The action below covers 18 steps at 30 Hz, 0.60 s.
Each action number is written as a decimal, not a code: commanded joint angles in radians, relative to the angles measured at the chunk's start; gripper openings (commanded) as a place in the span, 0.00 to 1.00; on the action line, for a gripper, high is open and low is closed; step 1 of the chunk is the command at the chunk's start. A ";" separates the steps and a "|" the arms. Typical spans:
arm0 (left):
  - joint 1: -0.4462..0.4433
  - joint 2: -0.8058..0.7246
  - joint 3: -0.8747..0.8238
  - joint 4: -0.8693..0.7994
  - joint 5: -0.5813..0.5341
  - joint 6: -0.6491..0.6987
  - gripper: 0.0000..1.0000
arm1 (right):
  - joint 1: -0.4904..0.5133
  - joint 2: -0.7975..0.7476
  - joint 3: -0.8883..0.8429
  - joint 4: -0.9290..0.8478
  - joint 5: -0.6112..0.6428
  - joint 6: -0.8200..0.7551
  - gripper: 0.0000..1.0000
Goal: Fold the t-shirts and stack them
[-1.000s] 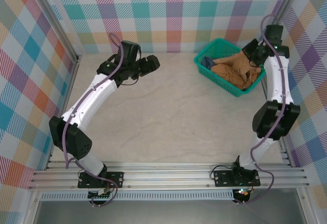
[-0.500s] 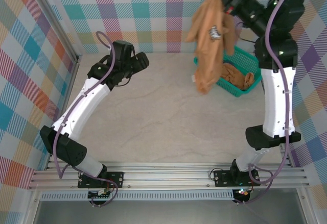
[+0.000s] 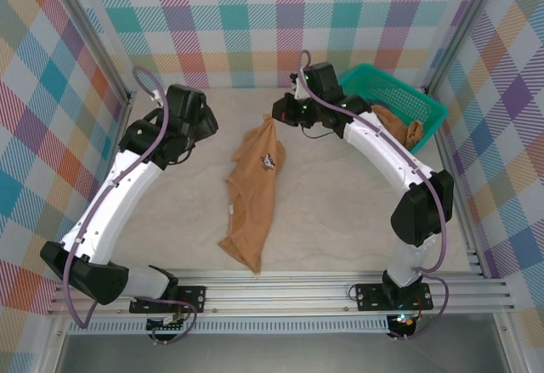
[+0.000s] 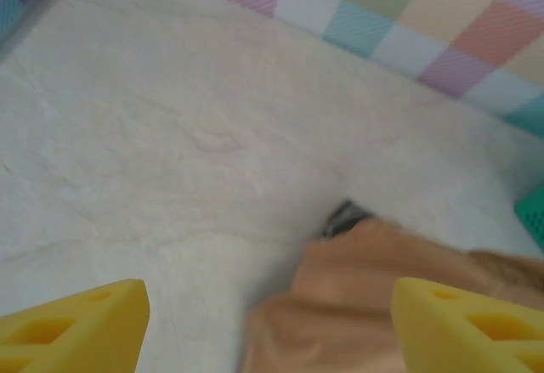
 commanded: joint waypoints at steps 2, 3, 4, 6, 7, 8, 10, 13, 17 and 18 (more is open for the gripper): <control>0.006 0.053 -0.076 0.021 0.295 -0.023 0.78 | -0.026 -0.102 0.025 0.088 0.020 0.042 0.00; 0.006 0.077 -0.076 0.022 0.324 -0.060 0.80 | -0.031 -0.099 0.034 0.094 0.023 0.056 0.00; 0.006 0.098 -0.066 0.023 0.335 -0.093 0.79 | -0.040 -0.087 0.058 0.099 0.028 0.073 0.00; 0.006 0.117 -0.053 0.042 0.331 -0.128 0.79 | -0.058 -0.044 0.147 0.112 0.032 0.102 0.00; 0.006 0.124 -0.038 0.045 0.308 -0.143 0.78 | -0.065 -0.022 0.195 0.151 0.033 0.118 0.00; 0.006 0.131 -0.019 0.039 0.286 -0.150 0.78 | -0.071 -0.012 0.223 0.193 0.042 0.135 0.00; 0.010 0.157 0.048 0.001 0.245 -0.141 0.78 | -0.076 0.002 0.286 0.304 0.072 0.171 0.00; 0.010 0.176 0.122 -0.043 0.204 -0.101 0.78 | -0.076 0.012 0.396 0.325 0.102 0.217 0.00; 0.010 0.148 0.122 -0.061 0.146 -0.079 0.78 | -0.062 -0.106 0.274 0.358 0.141 0.262 0.00; 0.010 0.136 0.112 -0.061 0.137 -0.079 0.78 | -0.051 -0.164 0.195 0.373 0.159 0.264 0.00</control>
